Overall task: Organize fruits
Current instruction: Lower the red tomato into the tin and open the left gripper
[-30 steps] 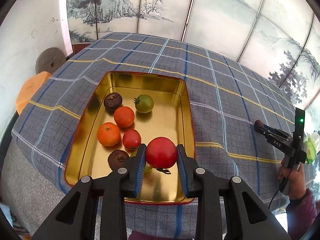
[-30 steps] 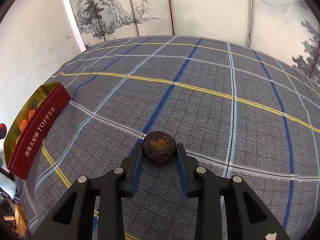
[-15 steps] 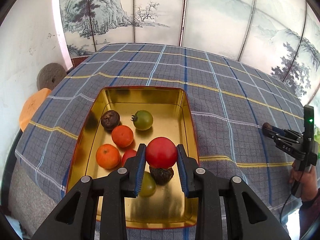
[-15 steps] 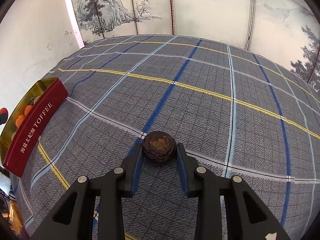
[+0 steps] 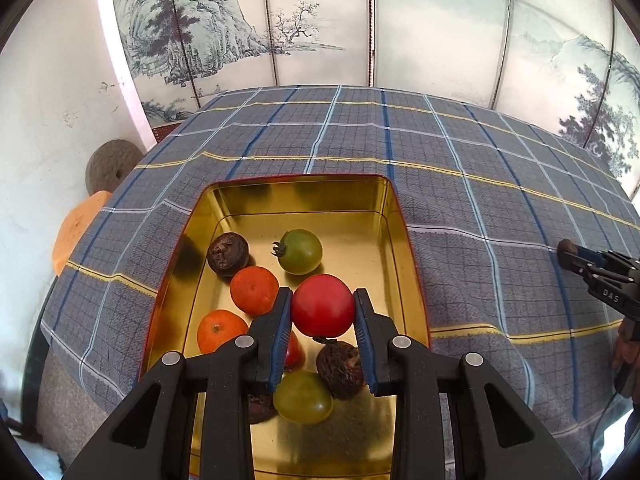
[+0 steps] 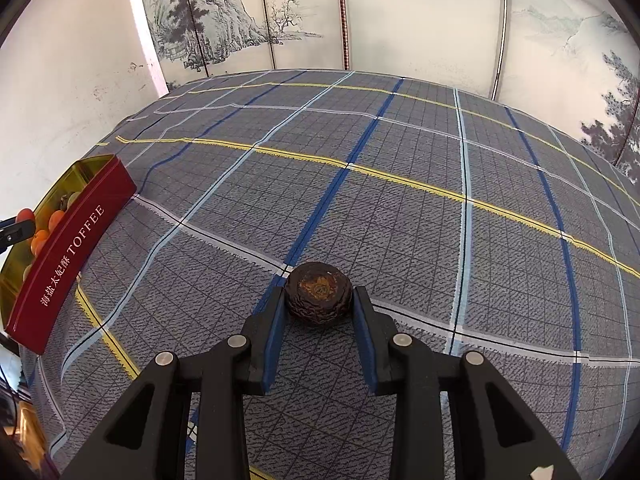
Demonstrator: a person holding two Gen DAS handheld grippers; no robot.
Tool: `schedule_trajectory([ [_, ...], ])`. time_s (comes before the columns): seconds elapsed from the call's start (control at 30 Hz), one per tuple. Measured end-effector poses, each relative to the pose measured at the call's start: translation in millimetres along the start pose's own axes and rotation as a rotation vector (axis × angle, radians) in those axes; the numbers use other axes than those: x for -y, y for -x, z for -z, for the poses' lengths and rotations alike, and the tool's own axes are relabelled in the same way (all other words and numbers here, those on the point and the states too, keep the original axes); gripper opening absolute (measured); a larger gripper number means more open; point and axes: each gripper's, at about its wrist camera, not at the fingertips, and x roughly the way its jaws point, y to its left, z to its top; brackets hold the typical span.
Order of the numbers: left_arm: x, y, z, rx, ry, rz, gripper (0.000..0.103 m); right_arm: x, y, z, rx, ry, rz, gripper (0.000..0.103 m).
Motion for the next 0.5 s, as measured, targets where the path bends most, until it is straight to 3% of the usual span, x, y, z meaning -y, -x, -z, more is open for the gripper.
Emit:
schedule_trajectory([
  [0.5,2.4,-7.1,-7.7,0.005,-0.027,-0.053,0.032,0.1,-0.3,-0.1,0.000,0.001,0.001,0.030],
])
